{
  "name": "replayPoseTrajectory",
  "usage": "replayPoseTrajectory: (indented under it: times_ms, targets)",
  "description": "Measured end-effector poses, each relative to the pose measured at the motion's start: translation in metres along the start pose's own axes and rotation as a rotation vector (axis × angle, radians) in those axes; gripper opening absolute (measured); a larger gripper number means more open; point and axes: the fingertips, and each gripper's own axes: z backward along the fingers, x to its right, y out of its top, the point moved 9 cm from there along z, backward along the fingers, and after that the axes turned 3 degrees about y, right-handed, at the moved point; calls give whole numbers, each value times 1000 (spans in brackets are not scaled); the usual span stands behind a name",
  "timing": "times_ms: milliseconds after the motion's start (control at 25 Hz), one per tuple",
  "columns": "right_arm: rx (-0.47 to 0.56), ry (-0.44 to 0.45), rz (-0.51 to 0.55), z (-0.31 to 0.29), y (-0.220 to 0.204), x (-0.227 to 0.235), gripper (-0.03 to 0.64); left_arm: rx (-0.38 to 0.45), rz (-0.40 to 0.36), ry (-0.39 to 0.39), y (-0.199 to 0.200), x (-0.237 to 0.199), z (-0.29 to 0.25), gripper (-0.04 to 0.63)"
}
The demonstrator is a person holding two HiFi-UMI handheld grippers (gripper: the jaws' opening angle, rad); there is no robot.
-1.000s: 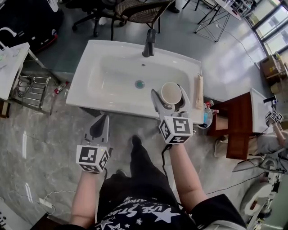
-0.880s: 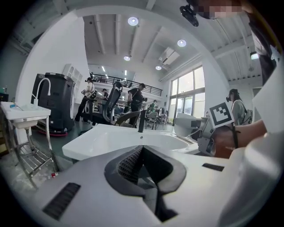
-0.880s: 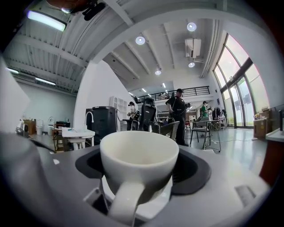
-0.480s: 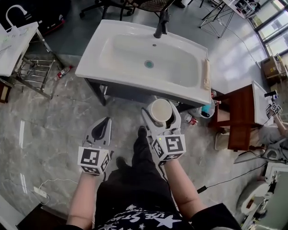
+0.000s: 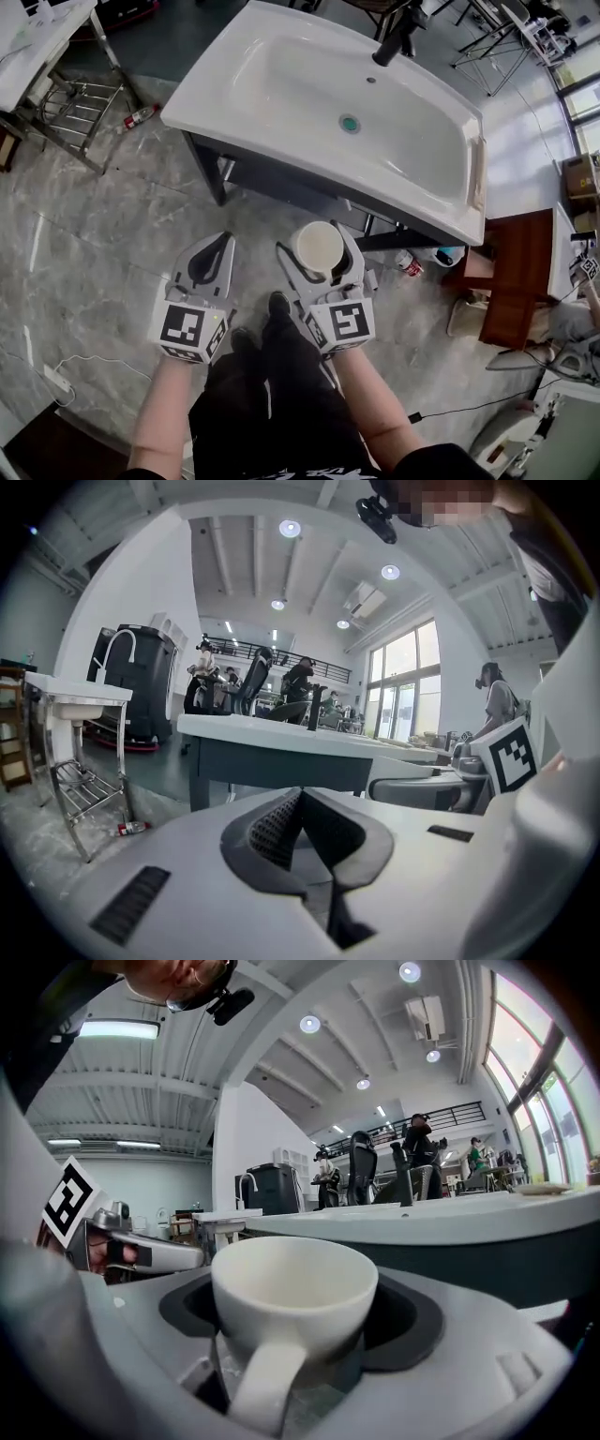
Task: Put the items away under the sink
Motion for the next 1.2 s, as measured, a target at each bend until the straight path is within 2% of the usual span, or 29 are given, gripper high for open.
replayPoseTrajectory:
  times_ms: [200, 360, 520, 720, 960, 1200]
  targets:
    - [4, 28, 43, -47, -57, 22, 402, 22, -33, 26, -46, -32, -41, 9]
    - [-15, 8, 88, -80, -107, 43, 402, 28, -67, 28, -82, -53, -77, 9]
    - [-21, 1, 111, -108, -142, 62, 402, 45, -54, 23, -109, -65, -108, 9]
    - [-10, -10, 147, -143, -171, 96, 402, 80, -55, 17, -139, -77, -145, 9]
    - [19, -39, 172, -184, -187, 135, 402, 142, -141, 15, -167, -90, -185, 9]
    - [32, -88, 176, -211, -196, 158, 402, 209, -117, 1, -185, -108, -205, 9]
